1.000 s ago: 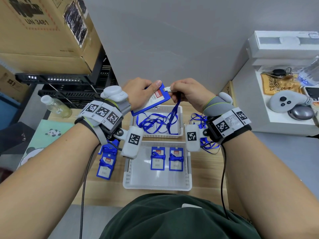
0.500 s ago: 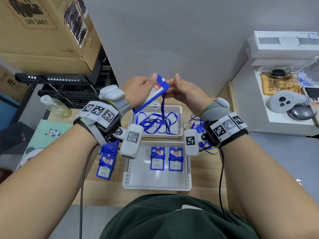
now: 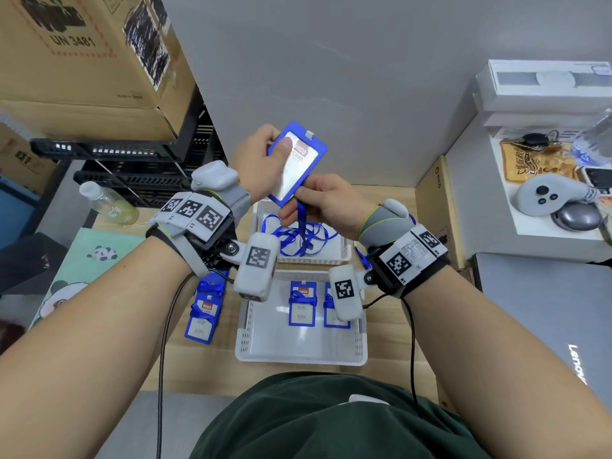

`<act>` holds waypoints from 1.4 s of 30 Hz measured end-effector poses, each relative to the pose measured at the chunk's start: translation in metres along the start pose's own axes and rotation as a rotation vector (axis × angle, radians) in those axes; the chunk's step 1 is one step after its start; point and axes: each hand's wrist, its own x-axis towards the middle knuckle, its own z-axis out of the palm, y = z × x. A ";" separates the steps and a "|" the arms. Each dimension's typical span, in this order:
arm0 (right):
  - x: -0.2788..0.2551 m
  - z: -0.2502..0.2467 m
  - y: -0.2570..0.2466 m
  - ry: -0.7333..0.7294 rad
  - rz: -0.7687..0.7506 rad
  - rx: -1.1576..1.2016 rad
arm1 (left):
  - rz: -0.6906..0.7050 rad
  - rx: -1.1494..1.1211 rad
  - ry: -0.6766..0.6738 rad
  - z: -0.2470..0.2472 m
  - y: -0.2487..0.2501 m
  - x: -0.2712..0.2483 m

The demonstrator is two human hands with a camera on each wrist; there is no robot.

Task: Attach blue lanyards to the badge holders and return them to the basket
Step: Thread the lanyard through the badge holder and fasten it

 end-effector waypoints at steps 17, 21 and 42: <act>0.006 0.001 -0.003 0.120 0.112 -0.173 | 0.145 0.237 0.000 -0.009 0.005 -0.003; 0.005 0.002 -0.011 0.117 0.050 -0.115 | 0.137 0.367 -0.103 -0.011 0.005 -0.005; 0.002 -0.047 -0.032 0.336 -0.111 -0.858 | 0.214 0.403 -0.566 -0.009 0.010 -0.014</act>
